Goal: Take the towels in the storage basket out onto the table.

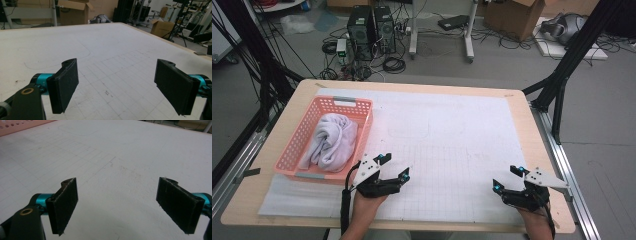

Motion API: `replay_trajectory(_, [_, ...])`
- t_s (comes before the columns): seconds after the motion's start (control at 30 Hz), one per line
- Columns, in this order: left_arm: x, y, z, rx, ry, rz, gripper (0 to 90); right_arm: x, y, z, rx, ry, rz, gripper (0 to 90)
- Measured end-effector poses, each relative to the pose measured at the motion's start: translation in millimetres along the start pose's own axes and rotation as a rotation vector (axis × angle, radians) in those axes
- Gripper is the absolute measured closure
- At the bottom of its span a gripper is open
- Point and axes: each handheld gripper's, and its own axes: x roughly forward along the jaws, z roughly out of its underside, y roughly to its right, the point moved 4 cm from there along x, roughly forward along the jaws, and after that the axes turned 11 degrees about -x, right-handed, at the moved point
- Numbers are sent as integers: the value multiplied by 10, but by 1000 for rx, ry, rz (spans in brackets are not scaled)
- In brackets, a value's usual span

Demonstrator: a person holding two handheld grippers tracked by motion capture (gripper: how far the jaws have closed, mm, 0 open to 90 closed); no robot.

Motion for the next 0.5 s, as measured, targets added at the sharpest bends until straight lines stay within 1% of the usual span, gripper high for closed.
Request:
replay_trajectory(0.3, [28,2,7,-5,-6,4,198,16,16,15,-2,1,-10,166])
replay_trajectory(0.37, [30,-10,10,-4,-9,2,198,16,24,20,12,4,-12,165])
replay_trajectory(0.5, [31,-10,15,3,-23,2,200,19,32,32,14,1,-16,166])
